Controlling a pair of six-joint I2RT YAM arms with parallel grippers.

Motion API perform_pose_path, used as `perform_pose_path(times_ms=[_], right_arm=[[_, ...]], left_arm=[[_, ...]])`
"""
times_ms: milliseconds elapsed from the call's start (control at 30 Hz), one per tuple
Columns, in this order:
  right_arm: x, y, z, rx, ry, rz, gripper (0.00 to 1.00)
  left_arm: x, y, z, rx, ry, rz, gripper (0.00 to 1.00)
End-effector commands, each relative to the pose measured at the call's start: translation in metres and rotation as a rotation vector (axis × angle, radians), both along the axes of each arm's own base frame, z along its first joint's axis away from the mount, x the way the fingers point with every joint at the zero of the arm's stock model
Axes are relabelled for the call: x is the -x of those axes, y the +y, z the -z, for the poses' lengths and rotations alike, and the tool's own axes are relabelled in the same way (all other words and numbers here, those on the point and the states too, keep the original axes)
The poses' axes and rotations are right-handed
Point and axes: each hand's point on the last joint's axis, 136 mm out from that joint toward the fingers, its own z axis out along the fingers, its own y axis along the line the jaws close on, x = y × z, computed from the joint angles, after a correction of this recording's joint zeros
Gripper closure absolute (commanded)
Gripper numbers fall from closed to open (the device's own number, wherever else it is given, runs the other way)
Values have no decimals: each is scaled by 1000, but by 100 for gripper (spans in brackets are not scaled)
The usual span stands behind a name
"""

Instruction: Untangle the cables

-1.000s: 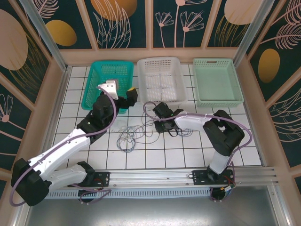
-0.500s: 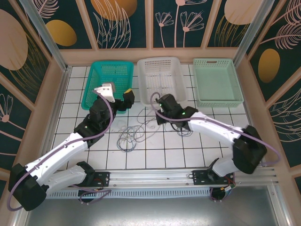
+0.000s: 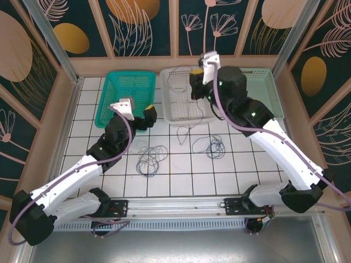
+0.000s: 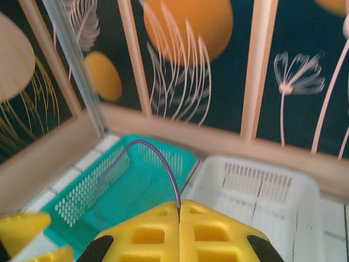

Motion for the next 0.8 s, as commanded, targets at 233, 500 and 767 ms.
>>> perform_pose_path(times_ms=[233,500,767], right_arm=[[-5,-7,-139,-117,-296,22,100],[-26,-22,-178,-228,-395,56,100],[-41,-16,-172,-272,-353,2,100]], left_arm=[[-1,-3,-6,60,-33,12,2],[-4,-16,0,78,-24,60,2],[2,-76,3,107,-36,358,9]])
